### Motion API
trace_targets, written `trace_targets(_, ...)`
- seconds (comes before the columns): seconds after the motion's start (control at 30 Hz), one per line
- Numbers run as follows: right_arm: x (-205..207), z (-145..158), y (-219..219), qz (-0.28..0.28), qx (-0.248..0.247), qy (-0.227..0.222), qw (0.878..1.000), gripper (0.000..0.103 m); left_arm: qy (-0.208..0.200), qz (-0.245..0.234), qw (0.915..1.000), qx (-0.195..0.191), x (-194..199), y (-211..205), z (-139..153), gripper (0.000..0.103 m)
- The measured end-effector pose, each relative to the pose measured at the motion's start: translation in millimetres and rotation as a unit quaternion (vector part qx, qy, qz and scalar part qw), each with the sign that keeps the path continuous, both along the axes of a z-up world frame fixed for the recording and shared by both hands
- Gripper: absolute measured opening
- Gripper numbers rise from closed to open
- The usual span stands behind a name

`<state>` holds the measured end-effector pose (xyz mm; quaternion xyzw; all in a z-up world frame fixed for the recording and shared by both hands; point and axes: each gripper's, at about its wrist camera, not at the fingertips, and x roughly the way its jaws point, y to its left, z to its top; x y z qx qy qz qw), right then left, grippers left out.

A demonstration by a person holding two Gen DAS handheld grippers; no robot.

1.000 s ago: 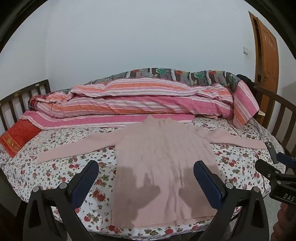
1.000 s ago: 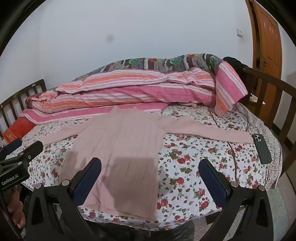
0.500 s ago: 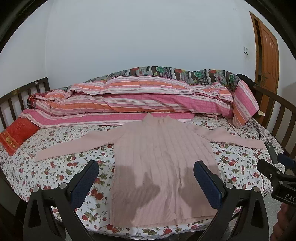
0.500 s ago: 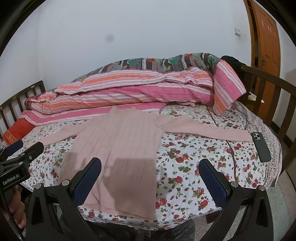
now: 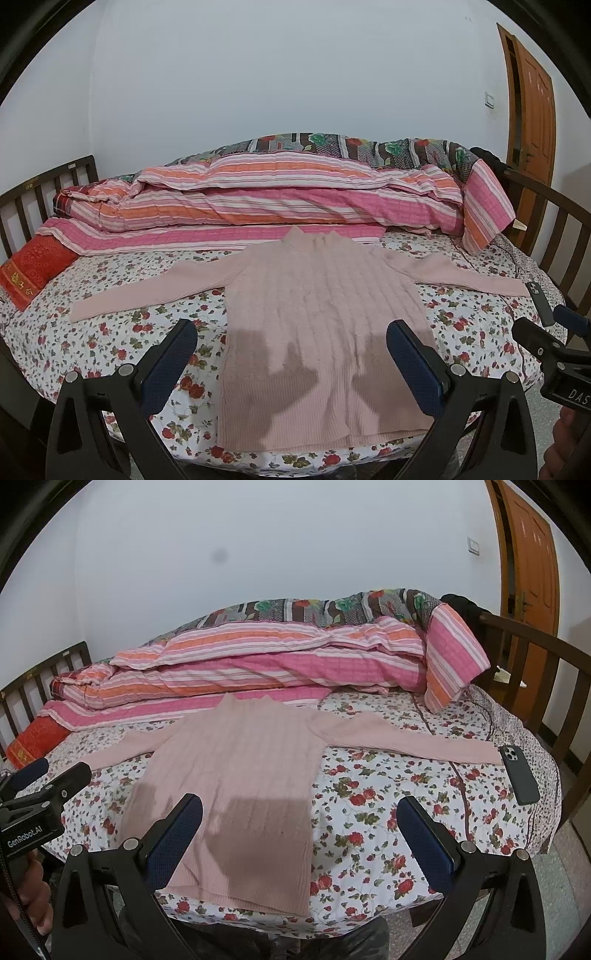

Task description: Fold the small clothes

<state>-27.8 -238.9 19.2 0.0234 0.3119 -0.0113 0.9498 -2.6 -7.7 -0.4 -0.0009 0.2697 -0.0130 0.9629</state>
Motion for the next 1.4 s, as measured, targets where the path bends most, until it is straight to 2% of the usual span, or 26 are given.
trace_targets(1.4,-0.6,0.6,4.8,0.004,-0.002,0.001,1.0,0.103,0.001,-0.001,1.0,-0.001,-4.8,0.1,2.0,0.103)
